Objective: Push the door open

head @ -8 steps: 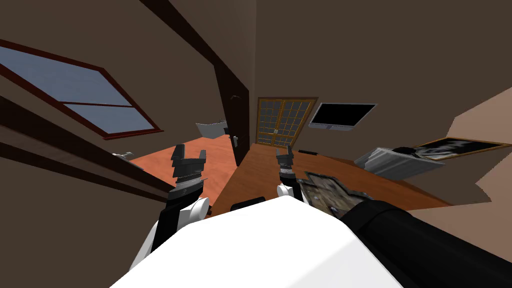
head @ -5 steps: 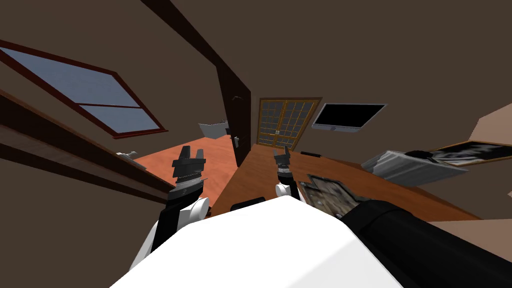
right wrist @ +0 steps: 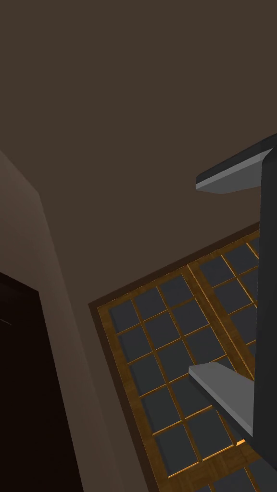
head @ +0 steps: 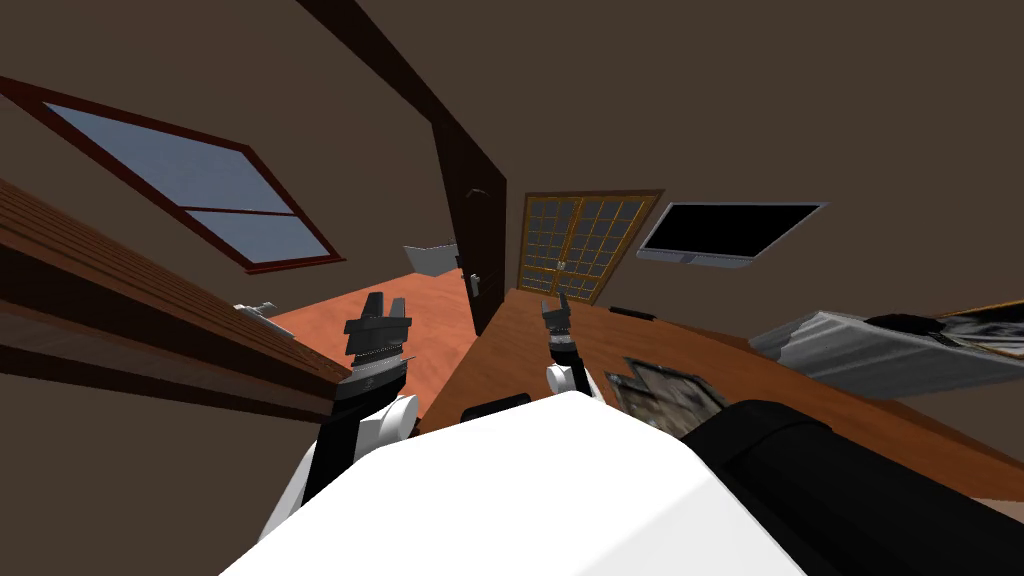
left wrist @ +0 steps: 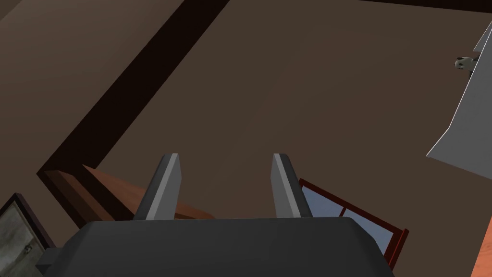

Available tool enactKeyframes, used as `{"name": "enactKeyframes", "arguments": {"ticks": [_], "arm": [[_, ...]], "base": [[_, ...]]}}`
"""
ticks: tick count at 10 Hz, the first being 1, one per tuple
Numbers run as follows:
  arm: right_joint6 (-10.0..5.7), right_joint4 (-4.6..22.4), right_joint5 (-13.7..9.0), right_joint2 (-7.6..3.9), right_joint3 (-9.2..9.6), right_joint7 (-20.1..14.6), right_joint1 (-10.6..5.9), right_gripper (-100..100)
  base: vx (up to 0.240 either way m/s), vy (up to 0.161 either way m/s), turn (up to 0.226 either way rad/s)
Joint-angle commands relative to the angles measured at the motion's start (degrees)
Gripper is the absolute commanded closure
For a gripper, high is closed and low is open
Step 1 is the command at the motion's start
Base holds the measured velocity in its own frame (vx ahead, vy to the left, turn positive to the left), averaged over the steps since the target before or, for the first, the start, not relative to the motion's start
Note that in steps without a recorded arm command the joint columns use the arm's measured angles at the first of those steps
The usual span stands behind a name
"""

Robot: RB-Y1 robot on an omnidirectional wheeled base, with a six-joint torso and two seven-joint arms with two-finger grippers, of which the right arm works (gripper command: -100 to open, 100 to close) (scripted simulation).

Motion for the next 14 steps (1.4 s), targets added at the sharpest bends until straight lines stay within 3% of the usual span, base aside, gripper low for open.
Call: {"name": "enactKeyframes", "arguments": {"ticks": [1,10,14], "arm": [[-0.12,2.26,0.16,-0.25,0.25,-0.06,-1.47,-100],[-0.50,15.26,1.03,-1.74,1.91,-0.73,-10.01,-100],[-0.70,22.49,1.49,-2.26,2.77,-1.07,-14.46,-100]], "base": [[0.090,-0.030,0.087],[0.088,-0.054,0.098],[0.090,-0.067,0.119]]}}
